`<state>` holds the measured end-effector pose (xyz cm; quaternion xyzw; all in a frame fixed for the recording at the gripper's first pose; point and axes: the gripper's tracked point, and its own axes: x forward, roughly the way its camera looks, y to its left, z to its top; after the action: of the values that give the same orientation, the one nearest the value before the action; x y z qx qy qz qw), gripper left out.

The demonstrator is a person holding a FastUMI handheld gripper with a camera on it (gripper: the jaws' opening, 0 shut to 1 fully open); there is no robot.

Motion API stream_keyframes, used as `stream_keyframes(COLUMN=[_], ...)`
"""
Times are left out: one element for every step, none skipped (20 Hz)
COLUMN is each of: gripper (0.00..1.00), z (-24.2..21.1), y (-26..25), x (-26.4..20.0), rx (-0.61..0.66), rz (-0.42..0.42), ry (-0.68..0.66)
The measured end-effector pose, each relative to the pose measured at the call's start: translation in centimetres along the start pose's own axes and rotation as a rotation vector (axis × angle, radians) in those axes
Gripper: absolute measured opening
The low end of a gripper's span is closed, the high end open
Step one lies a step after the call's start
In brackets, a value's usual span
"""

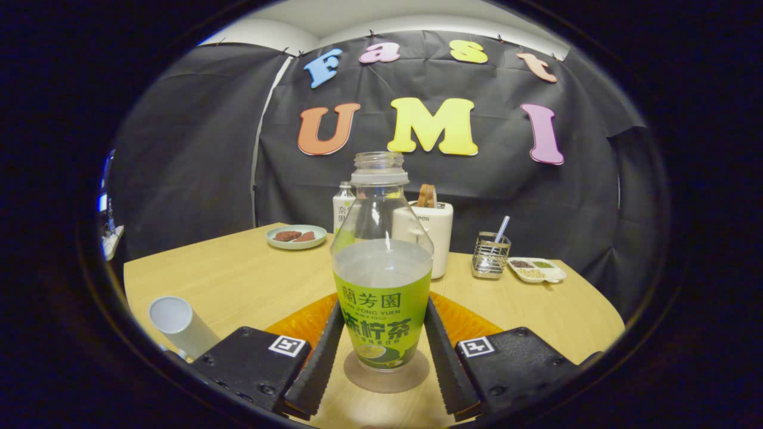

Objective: Take the bottle from table, then pour the juice into the cup, finally place the bottle on the coaster

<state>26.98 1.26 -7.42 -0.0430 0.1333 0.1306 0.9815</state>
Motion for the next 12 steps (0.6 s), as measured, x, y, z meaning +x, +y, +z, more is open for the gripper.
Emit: stream_keyframes(gripper=[0.79, 0.79, 0.8, 0.8, 0.8, 0.8, 0.81, 0.82, 0.82, 0.83, 0.83, 0.84], z=[-0.18, -0.59, -0.93, -0.83, -0.89, -0.92, -0.82, -0.86, -0.78, -0.76, -0.8, -0.84], y=[-0.04, 0.04, 0.05, -0.1, -0.16, -0.19, -0.18, -0.17, -0.25, -0.23, -0.31, -0.34], x=[0.1, 0.34, 0.42, 0.39, 0.37, 0.41, 0.4, 0.46, 0.33, 0.33, 0.29, 0.4], rx=[0.002, 0.004, 0.007, 0.013, 0.014, 0.013, 0.013, 0.01, 0.01, 0.01, 0.009, 0.009], rz=[0.001, 0.003, 0.005, 0.002, -0.001, -0.003, -0.001, -0.002, -0.004, -0.006, -0.005, -0.004], ry=[0.003, 0.012, 0.02, 0.015, 0.016, 0.017, 0.017, 0.017, 0.014, 0.013, 0.013, 0.013])
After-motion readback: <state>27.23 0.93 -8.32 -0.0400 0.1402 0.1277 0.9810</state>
